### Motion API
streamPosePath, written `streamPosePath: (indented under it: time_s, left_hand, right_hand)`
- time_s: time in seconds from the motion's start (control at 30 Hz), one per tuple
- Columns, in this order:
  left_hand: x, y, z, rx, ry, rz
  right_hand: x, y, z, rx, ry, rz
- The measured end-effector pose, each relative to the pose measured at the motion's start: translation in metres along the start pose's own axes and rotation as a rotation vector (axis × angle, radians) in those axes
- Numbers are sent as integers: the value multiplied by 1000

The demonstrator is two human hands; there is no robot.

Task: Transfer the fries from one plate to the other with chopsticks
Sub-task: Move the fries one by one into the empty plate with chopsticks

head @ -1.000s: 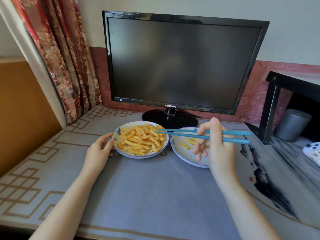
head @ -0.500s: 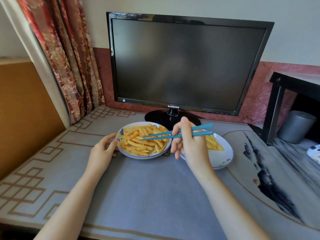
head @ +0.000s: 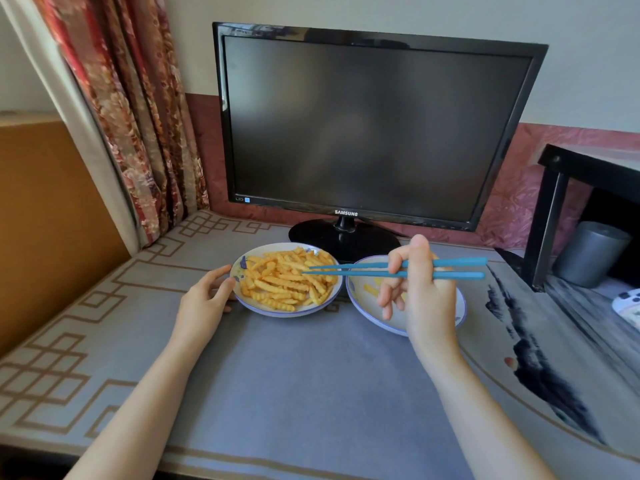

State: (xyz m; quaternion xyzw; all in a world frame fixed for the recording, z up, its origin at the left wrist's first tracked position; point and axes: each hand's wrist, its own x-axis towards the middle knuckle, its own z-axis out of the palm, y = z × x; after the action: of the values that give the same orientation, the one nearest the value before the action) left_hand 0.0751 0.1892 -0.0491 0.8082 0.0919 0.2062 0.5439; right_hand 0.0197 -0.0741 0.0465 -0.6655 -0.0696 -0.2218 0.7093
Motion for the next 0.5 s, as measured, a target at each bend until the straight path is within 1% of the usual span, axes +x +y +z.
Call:
streamPosePath:
  time_s: [0.2, 0.3, 0.4, 0.5]
  left_hand:
    - [0, 1, 0, 1, 2, 4]
    - [-1, 2, -1, 8, 4, 4]
    - [-1, 2, 0, 1, 1, 1]
    - [-2, 3, 0, 0, 4, -1]
  right_hand:
    - [11, -11, -43, -35, 165, -78]
    - [18, -6, -69, -92, 245, -82]
    - [22, 1, -87, -145, 273, -69]
    - [24, 9, -93, -171, 260, -55]
